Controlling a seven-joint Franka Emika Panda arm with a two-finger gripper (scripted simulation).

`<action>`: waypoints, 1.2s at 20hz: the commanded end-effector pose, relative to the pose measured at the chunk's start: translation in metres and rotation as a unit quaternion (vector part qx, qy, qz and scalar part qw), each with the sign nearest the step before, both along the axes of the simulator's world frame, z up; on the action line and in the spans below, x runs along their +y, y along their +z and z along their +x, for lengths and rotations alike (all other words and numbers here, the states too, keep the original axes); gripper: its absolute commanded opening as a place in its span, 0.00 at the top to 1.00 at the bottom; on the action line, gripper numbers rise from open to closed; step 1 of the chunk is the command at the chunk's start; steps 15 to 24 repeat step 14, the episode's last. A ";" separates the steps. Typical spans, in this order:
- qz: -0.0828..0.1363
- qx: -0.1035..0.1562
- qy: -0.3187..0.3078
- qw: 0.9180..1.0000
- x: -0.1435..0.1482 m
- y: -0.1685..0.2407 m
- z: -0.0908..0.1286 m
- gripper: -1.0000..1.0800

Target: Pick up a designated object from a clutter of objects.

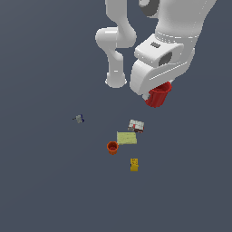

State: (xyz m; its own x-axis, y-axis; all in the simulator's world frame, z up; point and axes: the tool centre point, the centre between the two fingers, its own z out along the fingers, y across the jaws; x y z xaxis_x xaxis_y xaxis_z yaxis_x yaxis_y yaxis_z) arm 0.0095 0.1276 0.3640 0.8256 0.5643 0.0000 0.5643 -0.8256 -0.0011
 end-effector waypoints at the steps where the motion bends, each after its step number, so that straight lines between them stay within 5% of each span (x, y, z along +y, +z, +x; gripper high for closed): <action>1: 0.000 0.000 0.000 1.000 -0.007 0.021 -0.006 1.00; 10: 0.000 0.000 0.000 1.000 -0.021 0.063 -0.014 1.00; 24: 0.000 0.000 0.000 1.000 -0.022 0.067 -0.014 1.00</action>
